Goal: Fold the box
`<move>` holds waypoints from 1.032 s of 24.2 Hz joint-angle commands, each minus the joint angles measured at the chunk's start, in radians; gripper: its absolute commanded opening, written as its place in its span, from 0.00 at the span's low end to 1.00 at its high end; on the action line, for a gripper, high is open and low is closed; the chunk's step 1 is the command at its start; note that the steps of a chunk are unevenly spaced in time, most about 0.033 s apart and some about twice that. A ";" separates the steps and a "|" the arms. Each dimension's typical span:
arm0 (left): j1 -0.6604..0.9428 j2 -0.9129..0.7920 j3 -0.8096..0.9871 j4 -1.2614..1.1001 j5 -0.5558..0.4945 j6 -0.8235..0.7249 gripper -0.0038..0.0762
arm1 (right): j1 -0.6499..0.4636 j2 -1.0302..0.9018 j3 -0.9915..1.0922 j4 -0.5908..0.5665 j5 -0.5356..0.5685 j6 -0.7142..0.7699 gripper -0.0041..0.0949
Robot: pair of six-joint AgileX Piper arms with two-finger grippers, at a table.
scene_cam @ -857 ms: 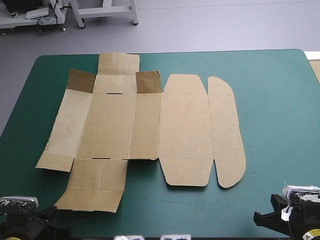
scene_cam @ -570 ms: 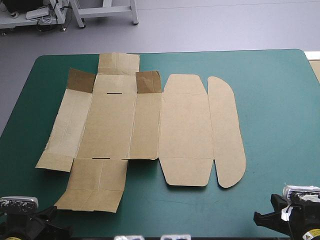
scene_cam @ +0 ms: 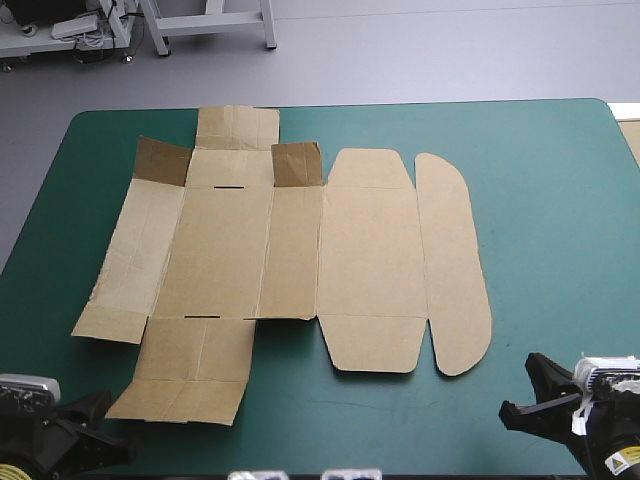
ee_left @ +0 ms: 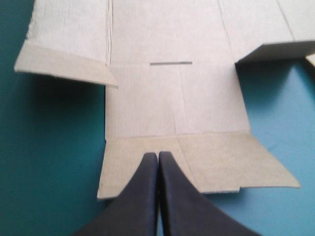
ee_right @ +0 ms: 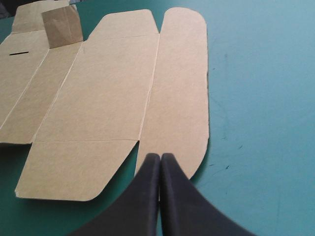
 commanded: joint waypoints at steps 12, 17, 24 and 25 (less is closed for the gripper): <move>-0.001 0.810 -0.578 0.315 -0.200 0.009 0.04 | 0.001 0.064 -0.049 -0.113 0.021 -0.038 0.03; 0.001 0.972 -0.578 0.333 -0.248 -0.015 0.04 | 0.001 0.064 -0.049 -0.126 0.021 -0.055 0.03; 0.182 1.110 -0.578 0.213 -0.269 0.026 0.04 | 0.001 0.064 -0.049 -0.150 0.024 -0.071 0.03; 0.230 1.120 -0.578 0.164 -0.271 0.059 0.04 | 0.001 0.064 -0.049 -0.153 0.025 -0.071 0.03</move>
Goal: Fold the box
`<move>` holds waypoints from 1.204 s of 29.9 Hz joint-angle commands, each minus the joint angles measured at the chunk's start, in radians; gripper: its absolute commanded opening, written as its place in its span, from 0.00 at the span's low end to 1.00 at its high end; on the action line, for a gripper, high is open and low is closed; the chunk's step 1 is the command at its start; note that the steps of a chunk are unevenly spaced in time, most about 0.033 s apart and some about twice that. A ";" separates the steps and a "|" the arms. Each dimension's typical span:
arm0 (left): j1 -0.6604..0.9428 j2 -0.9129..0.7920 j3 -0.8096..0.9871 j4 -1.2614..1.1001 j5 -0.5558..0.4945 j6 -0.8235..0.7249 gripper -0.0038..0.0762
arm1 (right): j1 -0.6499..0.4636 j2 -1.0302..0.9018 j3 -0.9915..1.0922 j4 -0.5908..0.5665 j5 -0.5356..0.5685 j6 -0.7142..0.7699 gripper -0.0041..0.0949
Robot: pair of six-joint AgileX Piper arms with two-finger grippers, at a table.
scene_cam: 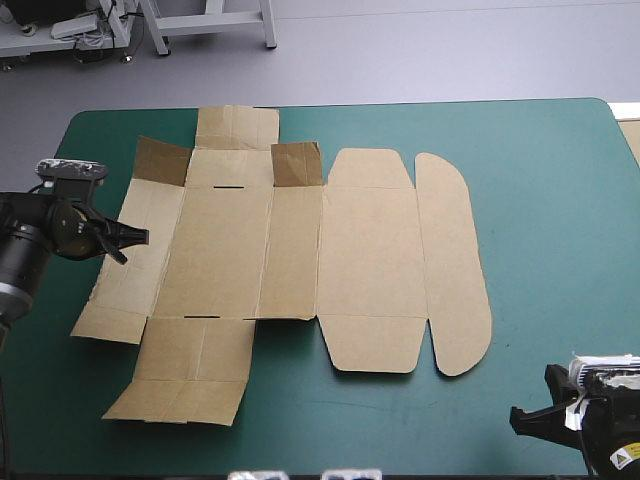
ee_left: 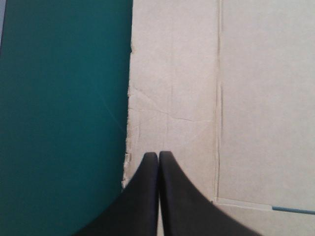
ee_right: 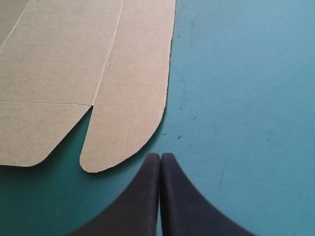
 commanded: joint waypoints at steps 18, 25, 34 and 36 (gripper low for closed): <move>0.658 0.242 -0.030 -0.884 0.208 0.713 0.04 | 0.001 0.024 -0.028 -0.042 -0.054 -0.033 0.03; 0.656 0.308 -0.030 -0.889 0.213 0.728 0.07 | 0.001 0.024 -0.026 -0.066 -0.054 -0.031 0.03; 0.656 0.323 -0.030 -0.888 0.218 0.762 0.52 | 0.001 0.024 -0.026 -0.066 -0.032 -0.031 0.03; 0.656 0.339 -0.030 -0.888 0.222 0.760 0.57 | 0.001 0.024 -0.026 -0.066 -0.032 -0.027 0.03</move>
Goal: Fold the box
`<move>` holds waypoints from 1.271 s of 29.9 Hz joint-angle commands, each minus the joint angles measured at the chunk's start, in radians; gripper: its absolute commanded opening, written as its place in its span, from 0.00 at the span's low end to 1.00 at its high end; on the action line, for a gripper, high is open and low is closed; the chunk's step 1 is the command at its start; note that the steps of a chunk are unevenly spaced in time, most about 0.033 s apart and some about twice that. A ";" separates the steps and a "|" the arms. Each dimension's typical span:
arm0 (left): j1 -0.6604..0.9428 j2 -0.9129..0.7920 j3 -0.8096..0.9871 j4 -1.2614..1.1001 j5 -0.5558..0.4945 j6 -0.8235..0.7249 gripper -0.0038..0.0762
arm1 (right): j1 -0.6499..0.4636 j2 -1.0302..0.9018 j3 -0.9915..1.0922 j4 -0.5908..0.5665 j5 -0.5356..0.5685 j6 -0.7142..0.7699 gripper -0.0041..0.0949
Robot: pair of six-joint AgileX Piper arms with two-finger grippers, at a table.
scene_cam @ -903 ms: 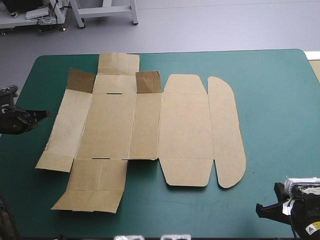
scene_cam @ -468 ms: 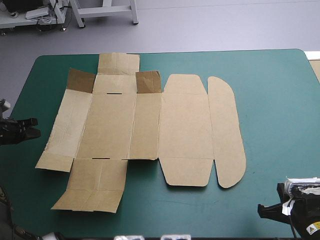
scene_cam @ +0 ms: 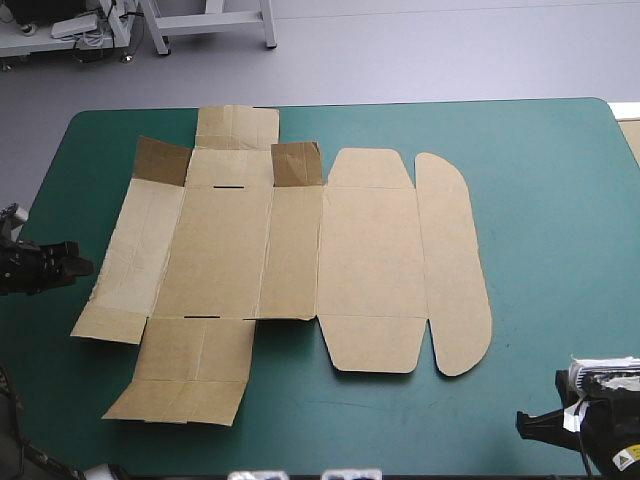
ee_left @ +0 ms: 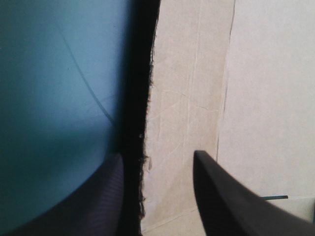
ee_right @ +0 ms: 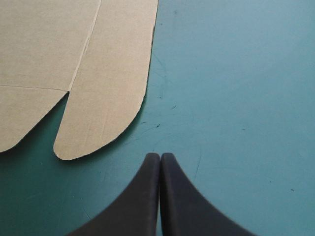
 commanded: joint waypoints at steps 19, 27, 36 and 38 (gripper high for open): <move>-0.206 0.226 -0.048 -0.100 0.094 0.086 0.57 | 0.001 0.024 -0.026 0.008 -0.054 0.010 0.03; -0.270 0.241 -0.083 -0.088 0.101 0.074 0.50 | 0.001 0.024 -0.026 0.008 -0.048 0.010 0.03; -0.311 0.182 -0.202 0.061 0.101 0.006 0.04 | 0.001 0.024 -0.026 0.008 -0.048 0.010 0.03; -0.342 0.140 -0.235 0.099 0.101 0.034 0.04 | 0.001 0.024 -0.026 0.010 -0.048 0.010 0.03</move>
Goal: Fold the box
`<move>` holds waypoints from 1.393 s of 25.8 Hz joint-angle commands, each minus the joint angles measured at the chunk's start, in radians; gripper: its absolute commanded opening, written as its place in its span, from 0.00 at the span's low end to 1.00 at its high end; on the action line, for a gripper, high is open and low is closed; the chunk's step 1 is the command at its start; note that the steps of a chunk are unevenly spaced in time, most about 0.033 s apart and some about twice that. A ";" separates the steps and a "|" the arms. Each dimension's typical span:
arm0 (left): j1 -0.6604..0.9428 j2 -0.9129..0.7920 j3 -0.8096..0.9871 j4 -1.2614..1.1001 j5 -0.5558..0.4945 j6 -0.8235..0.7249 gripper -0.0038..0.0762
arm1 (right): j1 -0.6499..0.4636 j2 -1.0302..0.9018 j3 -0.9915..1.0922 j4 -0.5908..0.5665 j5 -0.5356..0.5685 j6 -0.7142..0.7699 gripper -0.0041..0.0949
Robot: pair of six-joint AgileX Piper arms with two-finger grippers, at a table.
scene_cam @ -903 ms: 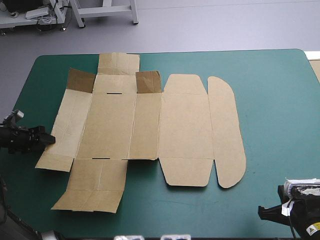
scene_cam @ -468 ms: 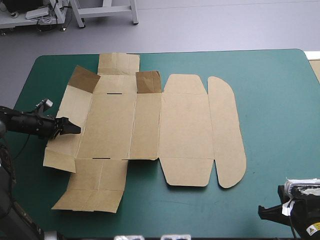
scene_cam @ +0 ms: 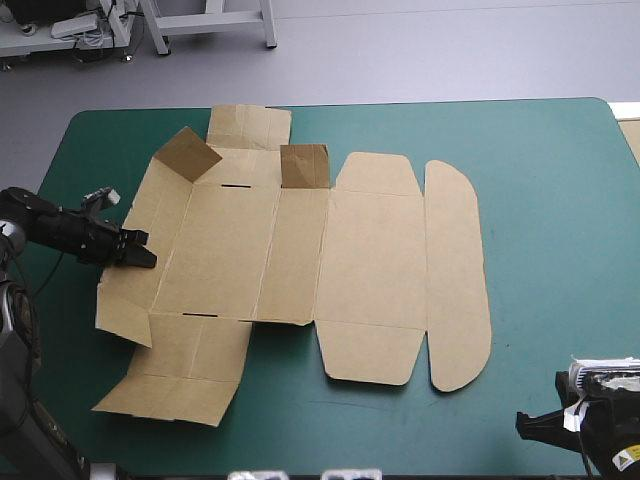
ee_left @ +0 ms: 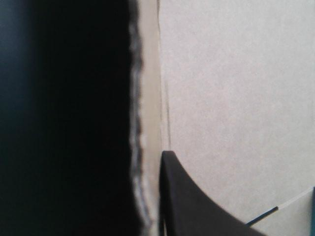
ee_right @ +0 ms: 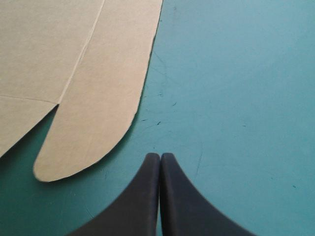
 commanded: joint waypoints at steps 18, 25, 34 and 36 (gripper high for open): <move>-0.515 -0.353 -0.368 0.381 -0.128 0.169 0.04 | 0.001 0.024 -0.026 0.052 -0.058 -0.005 0.03; -0.750 -0.360 -0.370 0.546 -0.251 0.177 0.04 | 0.001 0.024 -0.026 0.068 -0.059 -0.014 0.03; -1.165 -0.356 -0.363 0.902 -0.333 0.155 0.04 | 0.001 0.026 -0.028 0.067 -0.096 -0.010 0.03; -1.197 -0.350 -0.331 0.931 -0.370 0.091 0.04 | 0.001 0.038 -0.030 0.069 -0.099 0.004 0.03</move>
